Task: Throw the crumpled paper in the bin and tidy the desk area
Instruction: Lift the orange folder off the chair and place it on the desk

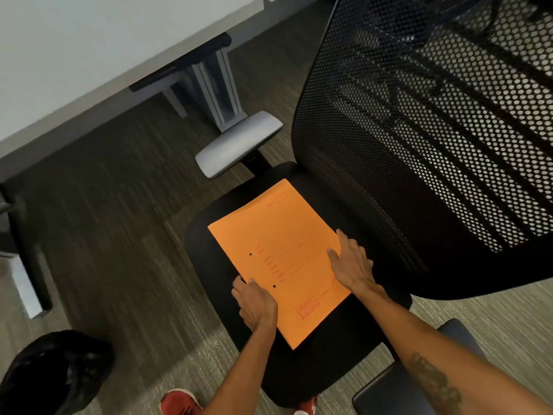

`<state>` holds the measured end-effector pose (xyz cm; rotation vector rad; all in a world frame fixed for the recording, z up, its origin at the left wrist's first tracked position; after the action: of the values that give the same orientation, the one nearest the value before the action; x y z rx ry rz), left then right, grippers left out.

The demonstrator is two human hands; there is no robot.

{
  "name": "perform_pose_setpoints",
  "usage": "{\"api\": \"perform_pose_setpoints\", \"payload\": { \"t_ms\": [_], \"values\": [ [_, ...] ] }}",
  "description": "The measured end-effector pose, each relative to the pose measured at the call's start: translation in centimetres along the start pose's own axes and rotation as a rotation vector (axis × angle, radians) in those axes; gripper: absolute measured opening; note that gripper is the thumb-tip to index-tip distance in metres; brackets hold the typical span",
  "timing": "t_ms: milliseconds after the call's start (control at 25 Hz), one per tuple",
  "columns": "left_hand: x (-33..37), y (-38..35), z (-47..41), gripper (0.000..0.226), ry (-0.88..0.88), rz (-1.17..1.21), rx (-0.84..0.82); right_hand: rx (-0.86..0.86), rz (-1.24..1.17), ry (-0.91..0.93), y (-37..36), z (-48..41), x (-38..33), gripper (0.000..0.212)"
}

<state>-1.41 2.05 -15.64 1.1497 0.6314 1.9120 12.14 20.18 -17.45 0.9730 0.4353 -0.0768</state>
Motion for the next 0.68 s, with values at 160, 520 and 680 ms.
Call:
{"api": "perform_pose_setpoints", "payload": {
  "t_ms": [160,520,680],
  "values": [
    [-0.2,1.6,-0.4,0.037,0.014,0.016,0.014,0.038,-0.002,-0.026,1.2,0.3,-0.4,0.054],
    [0.9,5.7,-1.5,0.040,-0.004,0.004,-0.055,0.010,-0.050,-0.113,5.6,2.6,-3.8,0.035],
    [2.1,7.2,-2.4,0.038,0.017,-0.038,-0.159,0.078,-0.063,-0.103,8.1,3.7,-6.3,0.024]
  ]
}}
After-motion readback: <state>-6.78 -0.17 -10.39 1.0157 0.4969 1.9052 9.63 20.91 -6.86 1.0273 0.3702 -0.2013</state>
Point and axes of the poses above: each hand's wrist, its own z-axis away from the middle knuckle, its own y-axis out of the back of the hand, x = y × z, the point moved 4 cm from there along -z, towards the middle knuckle, and after that the axes turned 5 degrees about x, right-handed, at the moved point
